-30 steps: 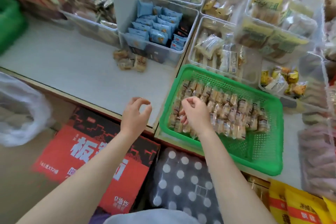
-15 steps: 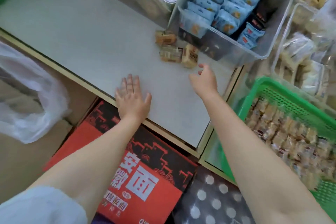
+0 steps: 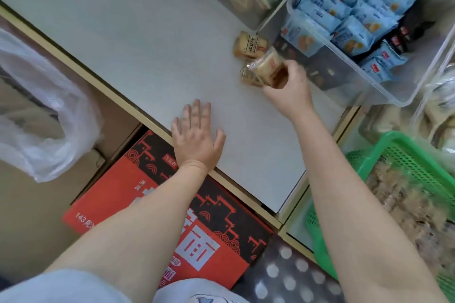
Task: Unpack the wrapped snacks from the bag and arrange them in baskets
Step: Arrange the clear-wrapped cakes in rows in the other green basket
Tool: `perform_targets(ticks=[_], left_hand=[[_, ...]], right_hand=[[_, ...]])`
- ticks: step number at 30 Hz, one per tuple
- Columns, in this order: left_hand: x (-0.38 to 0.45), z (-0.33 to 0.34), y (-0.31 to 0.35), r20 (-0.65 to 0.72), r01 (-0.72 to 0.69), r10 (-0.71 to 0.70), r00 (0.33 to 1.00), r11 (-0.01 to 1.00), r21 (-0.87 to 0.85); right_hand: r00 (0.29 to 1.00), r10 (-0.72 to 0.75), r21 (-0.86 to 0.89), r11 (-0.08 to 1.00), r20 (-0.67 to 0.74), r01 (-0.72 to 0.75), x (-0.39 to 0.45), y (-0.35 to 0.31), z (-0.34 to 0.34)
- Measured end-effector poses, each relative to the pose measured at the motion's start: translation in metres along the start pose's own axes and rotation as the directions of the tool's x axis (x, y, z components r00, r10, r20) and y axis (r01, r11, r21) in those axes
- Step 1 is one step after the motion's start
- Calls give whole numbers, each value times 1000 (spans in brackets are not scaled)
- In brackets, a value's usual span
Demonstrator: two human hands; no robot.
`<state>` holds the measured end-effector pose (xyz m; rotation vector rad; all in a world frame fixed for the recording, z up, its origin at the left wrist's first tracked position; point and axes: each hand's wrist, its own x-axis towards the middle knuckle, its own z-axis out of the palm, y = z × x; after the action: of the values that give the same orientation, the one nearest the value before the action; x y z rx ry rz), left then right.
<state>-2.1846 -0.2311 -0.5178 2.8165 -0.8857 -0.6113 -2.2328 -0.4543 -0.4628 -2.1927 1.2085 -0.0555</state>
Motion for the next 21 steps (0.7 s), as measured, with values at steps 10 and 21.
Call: perform_targets(ticks=[10, 21], left_hand=[[2, -3, 1, 31, -11, 11, 999, 1000, 5], [-101, -96, 46, 465, 296, 433, 773, 402, -866]], right_hand=[[994, 71, -273, 961, 81, -47, -32, -7, 31], [845, 224, 799, 277, 486, -533, -273, 19, -63]])
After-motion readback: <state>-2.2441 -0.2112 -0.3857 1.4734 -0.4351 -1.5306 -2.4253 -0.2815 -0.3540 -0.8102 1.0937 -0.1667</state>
